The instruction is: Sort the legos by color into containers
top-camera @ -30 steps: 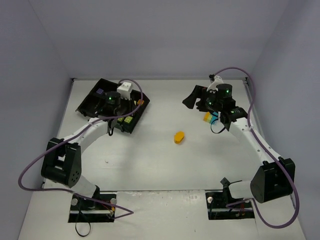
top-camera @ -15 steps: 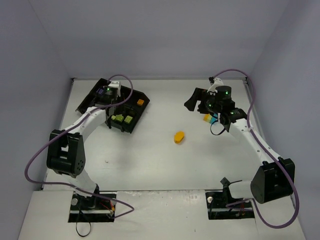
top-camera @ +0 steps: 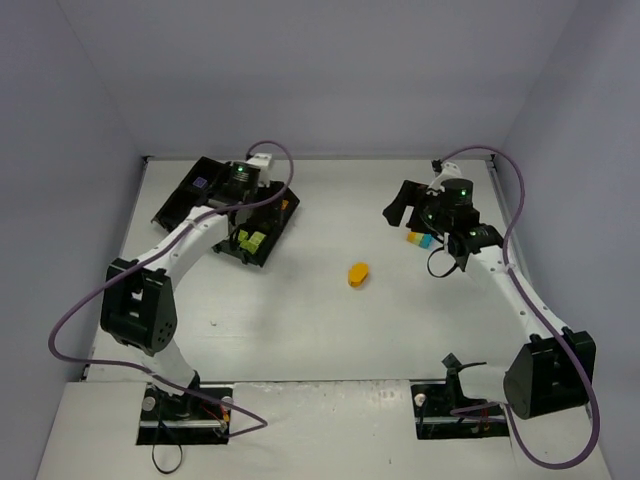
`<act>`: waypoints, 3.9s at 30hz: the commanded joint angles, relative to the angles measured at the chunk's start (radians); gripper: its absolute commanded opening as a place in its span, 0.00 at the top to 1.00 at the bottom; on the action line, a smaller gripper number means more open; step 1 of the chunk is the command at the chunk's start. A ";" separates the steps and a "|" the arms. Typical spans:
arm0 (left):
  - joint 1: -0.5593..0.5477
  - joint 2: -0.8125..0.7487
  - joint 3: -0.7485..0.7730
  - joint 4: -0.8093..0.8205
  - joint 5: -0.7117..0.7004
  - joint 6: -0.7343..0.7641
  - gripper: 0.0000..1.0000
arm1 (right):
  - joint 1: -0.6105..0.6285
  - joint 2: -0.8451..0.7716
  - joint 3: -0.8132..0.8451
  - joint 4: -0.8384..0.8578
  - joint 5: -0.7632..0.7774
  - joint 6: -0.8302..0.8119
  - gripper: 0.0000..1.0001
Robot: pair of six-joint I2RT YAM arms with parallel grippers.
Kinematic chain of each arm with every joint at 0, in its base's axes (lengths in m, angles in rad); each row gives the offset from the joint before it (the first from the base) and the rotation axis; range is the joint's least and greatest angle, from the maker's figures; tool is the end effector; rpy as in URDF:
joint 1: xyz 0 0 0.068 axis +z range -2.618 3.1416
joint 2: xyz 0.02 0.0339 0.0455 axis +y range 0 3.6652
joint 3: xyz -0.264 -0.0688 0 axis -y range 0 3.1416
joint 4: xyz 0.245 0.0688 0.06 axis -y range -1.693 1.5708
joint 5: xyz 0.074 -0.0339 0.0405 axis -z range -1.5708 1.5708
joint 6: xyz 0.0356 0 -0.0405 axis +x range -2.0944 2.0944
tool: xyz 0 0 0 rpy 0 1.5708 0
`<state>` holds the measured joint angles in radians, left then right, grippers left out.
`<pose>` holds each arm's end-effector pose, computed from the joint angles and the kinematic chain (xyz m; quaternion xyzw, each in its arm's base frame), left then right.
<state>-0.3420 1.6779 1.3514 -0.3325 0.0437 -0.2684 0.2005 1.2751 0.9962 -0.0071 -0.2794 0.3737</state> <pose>0.3633 -0.1310 0.2871 0.0426 0.8967 -0.1510 0.4139 0.2910 0.0692 0.3257 -0.0145 0.7971 0.2749 0.5374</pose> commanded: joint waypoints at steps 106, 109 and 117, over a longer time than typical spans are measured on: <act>0.003 -0.184 0.040 -0.114 0.183 -0.012 0.23 | -0.276 0.607 0.389 -0.275 -0.251 -1.191 0.10; 0.001 -0.185 0.023 -0.114 0.183 -0.020 0.23 | -0.266 0.638 0.395 -0.278 -0.253 -1.202 0.10; -0.006 -0.202 0.005 -0.125 0.177 -0.018 0.23 | -0.257 0.685 0.415 -0.286 -0.242 -1.231 0.08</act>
<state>-0.3412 1.5349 1.3441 -0.4889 0.2169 -0.2741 -0.0589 1.9739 1.3617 -0.2817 -0.5133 -0.8196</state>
